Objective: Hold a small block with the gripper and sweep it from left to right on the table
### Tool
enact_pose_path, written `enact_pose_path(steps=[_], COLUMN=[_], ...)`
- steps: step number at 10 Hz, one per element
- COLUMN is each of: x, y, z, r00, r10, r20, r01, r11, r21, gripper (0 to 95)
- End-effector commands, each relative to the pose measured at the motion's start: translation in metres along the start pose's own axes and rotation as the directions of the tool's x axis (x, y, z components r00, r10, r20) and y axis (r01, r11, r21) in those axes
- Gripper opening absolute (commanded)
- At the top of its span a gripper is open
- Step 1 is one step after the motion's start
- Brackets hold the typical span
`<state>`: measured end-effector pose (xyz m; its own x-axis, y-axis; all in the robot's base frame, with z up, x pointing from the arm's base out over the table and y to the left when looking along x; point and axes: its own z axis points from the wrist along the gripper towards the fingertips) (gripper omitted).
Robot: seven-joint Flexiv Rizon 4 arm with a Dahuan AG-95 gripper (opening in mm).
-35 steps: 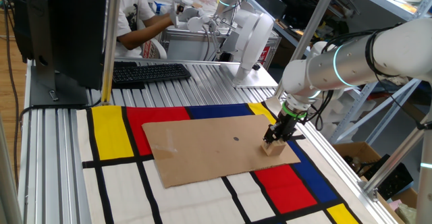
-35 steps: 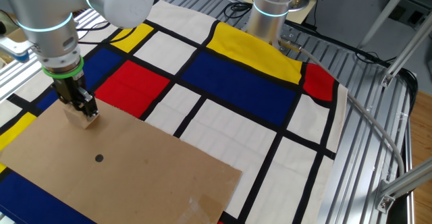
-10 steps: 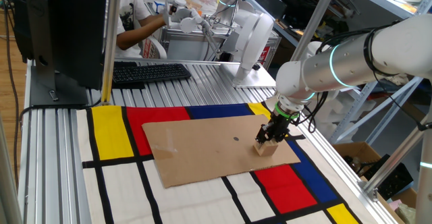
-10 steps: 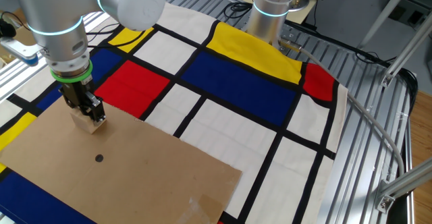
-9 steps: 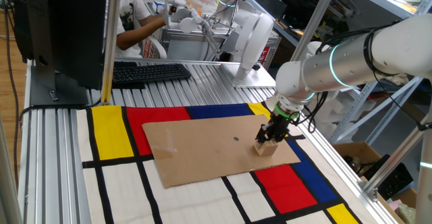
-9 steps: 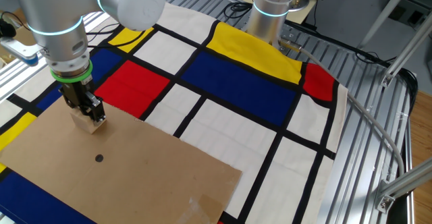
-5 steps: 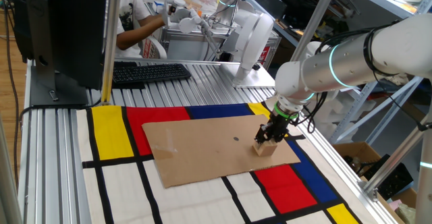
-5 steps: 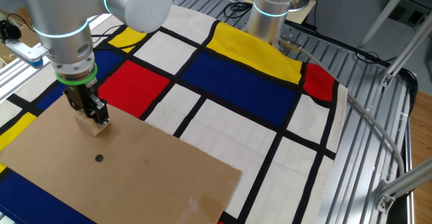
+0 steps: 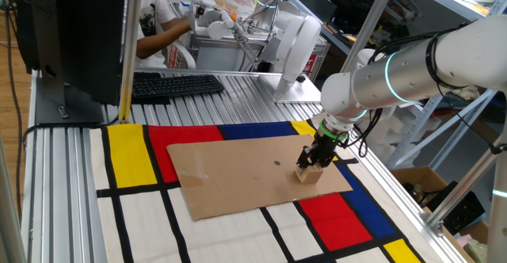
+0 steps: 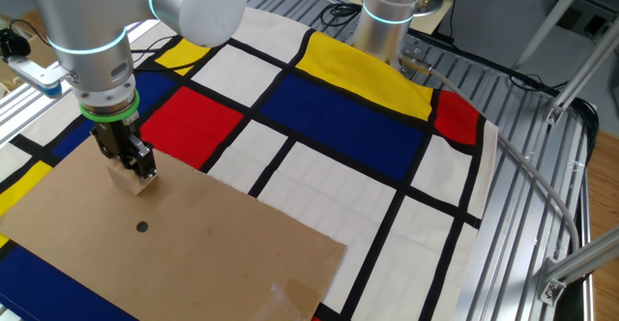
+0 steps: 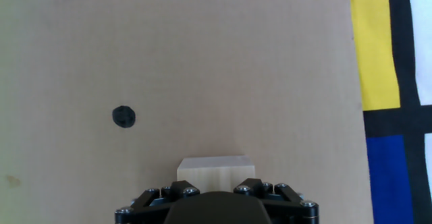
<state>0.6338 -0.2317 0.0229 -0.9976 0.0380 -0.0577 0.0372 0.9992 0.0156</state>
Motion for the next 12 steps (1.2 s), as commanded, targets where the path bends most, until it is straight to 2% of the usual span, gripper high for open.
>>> enact_pose_path(steps=[1, 12], x=[0.000, -0.003], y=[0.001, 0.013], z=[0.018, 0.020], r00=[1.000, 1.000], r10=[0.002, 0.021], r20=[0.001, 0.002], r01=[-0.002, -0.021], r11=[1.000, 1.000], r21=[-0.002, -0.002], gripper=[0.0, 0.0])
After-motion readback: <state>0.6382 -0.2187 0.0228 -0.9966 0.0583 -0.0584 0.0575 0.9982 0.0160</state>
